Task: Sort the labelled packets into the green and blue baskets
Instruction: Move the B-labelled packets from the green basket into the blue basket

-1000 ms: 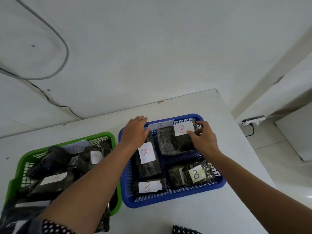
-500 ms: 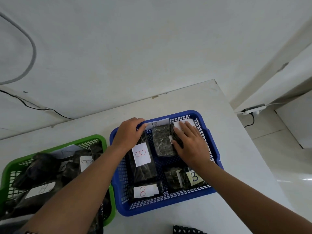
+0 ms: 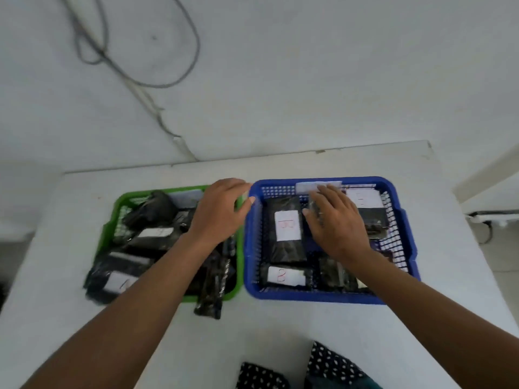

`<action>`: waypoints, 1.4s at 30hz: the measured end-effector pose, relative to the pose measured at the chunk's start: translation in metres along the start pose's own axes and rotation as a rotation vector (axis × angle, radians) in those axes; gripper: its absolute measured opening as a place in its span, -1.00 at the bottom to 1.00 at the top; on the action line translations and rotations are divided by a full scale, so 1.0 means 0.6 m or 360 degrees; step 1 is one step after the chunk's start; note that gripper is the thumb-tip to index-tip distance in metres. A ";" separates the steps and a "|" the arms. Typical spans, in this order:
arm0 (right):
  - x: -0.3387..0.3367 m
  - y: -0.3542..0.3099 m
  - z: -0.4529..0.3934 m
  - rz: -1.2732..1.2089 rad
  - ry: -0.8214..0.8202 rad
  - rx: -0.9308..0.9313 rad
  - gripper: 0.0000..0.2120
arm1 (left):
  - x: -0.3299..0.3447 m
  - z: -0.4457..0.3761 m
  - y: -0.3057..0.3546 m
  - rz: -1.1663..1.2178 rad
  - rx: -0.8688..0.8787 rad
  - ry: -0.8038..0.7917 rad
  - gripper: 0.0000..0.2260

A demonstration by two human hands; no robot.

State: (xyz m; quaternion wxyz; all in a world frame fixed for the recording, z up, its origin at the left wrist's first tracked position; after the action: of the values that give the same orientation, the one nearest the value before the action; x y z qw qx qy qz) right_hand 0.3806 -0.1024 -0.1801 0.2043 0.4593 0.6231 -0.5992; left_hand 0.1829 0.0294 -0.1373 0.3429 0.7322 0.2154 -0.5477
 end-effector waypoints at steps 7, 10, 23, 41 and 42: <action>0.091 -0.212 0.011 -0.0105 -0.0113 -0.0424 -0.55 | -0.143 0.178 -0.126 -0.0414 -0.0309 0.0268 -0.66; 0.127 -0.298 0.013 -0.0134 -0.0183 -0.0521 -0.53 | -0.170 0.245 -0.174 -0.0512 -0.0506 0.0267 -0.57; 0.188 -0.376 0.095 -0.0069 -0.0213 -0.0801 -0.53 | -0.133 0.360 -0.205 -0.0496 -0.0350 0.0237 -0.57; 0.138 -0.319 0.153 -0.0326 -0.0183 -0.0565 -0.52 | -0.097 0.356 -0.168 -0.0396 -0.0332 0.0271 -0.55; 0.125 -0.314 0.136 -0.0477 -0.0171 -0.0382 -0.53 | -0.098 0.349 -0.158 -0.0301 -0.0329 0.0294 -0.56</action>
State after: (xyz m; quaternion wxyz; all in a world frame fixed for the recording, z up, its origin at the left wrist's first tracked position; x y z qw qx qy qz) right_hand 0.1656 -0.1276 -0.1516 0.1992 0.3011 0.7395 -0.5681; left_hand -0.0380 -0.0577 -0.1411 0.3421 0.7167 0.3690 -0.4829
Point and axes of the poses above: each hand's wrist, its own z-axis away from the middle knuckle, its own x-axis out of the palm, y = z × x, the point moved 7 cm from there along -z, towards the middle knuckle, and after that the axes turned 9 degrees about -z, right-handed, at the moved point
